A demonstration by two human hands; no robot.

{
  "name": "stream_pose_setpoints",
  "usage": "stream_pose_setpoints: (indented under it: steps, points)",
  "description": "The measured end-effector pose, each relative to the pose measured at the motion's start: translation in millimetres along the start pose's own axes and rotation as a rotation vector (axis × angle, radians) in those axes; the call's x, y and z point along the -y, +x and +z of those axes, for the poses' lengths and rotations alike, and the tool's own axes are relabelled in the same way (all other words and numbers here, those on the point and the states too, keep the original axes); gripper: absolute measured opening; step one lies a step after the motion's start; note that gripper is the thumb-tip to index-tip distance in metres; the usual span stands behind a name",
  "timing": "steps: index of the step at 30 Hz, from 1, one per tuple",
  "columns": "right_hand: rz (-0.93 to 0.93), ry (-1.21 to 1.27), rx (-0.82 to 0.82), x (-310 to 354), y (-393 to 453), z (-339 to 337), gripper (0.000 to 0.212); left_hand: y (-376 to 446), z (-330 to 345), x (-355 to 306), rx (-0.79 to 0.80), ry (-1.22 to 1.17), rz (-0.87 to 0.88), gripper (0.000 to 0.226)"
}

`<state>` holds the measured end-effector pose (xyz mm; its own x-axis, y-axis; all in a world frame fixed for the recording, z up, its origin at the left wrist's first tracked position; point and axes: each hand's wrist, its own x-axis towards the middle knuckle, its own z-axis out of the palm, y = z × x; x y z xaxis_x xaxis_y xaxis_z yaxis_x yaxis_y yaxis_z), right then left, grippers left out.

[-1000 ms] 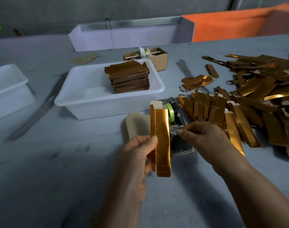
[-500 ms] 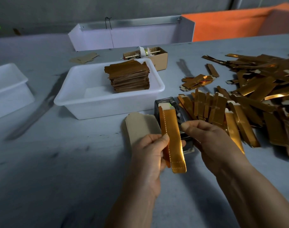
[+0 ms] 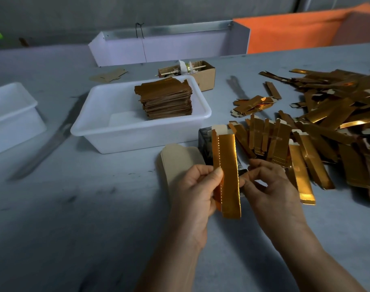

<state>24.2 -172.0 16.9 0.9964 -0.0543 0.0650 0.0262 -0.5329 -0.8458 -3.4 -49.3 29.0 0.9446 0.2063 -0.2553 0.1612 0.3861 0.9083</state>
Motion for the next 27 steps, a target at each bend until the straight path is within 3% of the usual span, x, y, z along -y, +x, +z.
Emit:
stream_pose_setpoints:
  steps: [13, 27]
  points:
    - [0.007, 0.079, -0.013, -6, -8, 7, 0.016, 9, -2, 6, -0.023, 0.254, 0.047, 0.011]
    - [-0.104, -0.121, -0.073, -4, -6, 10, 0.012, 12, -1, 0, -0.031, 0.326, 0.040, 0.011]
